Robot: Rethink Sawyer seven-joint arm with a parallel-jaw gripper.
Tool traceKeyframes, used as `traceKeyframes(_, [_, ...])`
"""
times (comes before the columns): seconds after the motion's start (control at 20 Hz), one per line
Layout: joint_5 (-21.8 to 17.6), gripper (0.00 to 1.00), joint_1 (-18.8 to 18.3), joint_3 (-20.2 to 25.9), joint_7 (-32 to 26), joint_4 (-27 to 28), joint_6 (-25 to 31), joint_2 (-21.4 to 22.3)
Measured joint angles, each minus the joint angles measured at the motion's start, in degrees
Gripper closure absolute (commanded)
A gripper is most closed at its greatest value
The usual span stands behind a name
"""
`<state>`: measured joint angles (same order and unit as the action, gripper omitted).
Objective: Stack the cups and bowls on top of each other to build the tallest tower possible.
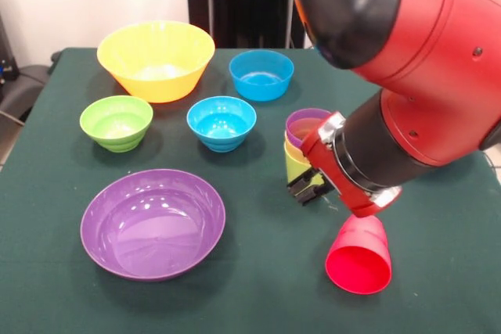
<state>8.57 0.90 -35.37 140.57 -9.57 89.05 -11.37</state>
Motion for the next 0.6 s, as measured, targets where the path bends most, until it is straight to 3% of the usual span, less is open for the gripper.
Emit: traceKeyframes(0.6, [9.52,1.0,-0.31,-7.63,0.98,5.09,2.91,-4.74])
